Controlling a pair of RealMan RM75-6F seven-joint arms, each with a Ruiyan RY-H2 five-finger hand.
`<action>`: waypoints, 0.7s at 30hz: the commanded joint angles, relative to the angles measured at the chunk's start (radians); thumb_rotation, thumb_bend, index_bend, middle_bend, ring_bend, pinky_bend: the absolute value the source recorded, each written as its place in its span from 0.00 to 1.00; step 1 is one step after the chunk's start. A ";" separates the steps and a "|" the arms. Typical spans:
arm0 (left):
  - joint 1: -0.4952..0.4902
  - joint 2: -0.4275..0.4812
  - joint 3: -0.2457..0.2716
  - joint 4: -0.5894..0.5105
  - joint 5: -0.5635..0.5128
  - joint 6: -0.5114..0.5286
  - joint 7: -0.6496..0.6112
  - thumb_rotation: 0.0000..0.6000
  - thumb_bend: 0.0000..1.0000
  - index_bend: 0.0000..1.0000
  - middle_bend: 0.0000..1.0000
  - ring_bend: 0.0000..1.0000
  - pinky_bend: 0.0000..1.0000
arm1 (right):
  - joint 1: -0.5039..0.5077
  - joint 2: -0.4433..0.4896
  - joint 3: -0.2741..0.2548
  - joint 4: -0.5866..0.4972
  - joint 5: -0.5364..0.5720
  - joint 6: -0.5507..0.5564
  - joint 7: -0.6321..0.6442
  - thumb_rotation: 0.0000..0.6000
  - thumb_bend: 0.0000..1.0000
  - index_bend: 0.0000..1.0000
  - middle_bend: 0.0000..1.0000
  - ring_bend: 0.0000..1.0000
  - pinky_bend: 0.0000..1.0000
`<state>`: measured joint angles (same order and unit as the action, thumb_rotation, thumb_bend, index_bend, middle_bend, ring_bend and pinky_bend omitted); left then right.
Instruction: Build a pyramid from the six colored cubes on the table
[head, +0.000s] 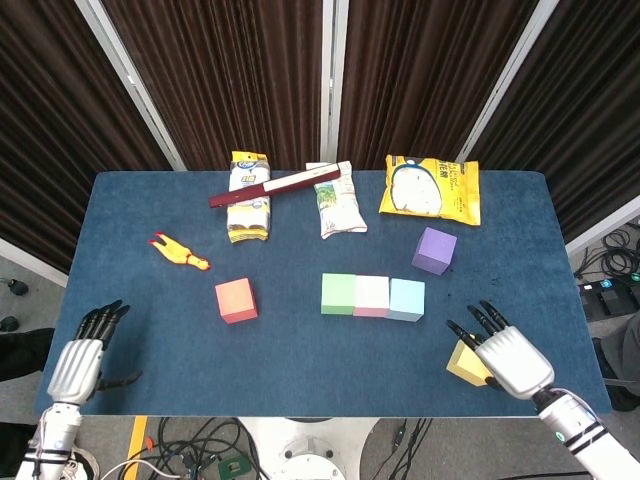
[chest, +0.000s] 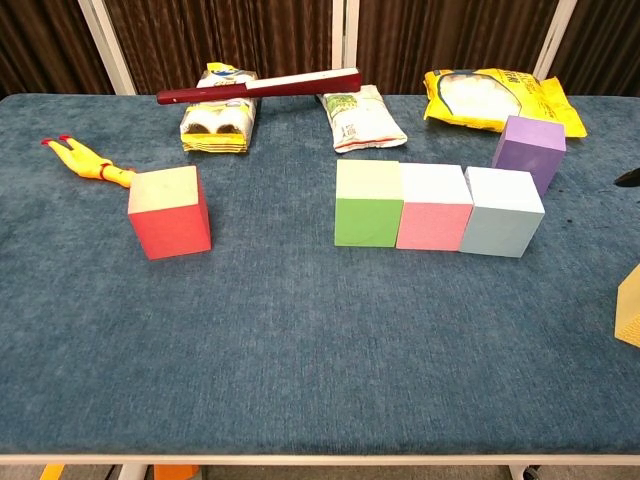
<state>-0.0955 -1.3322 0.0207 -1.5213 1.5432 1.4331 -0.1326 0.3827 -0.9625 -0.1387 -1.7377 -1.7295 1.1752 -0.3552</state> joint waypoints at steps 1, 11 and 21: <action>-0.001 0.002 0.000 -0.002 0.002 0.000 0.002 1.00 0.00 0.09 0.03 0.00 0.04 | -0.006 0.014 0.008 -0.008 0.002 0.004 0.012 1.00 0.00 0.00 0.42 0.02 0.00; -0.003 0.004 0.000 0.008 0.007 0.004 -0.026 1.00 0.00 0.09 0.03 0.00 0.04 | -0.048 0.120 0.018 -0.226 0.247 -0.065 0.131 1.00 0.00 0.00 0.21 0.00 0.00; -0.003 -0.008 0.011 0.067 0.025 0.008 -0.095 1.00 0.00 0.09 0.03 0.00 0.04 | -0.138 -0.048 0.041 -0.224 0.428 0.007 0.041 1.00 0.00 0.00 0.20 0.00 0.00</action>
<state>-0.0993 -1.3381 0.0304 -1.4576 1.5667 1.4390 -0.2242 0.2745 -0.9485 -0.1143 -1.9707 -1.3497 1.1468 -0.2802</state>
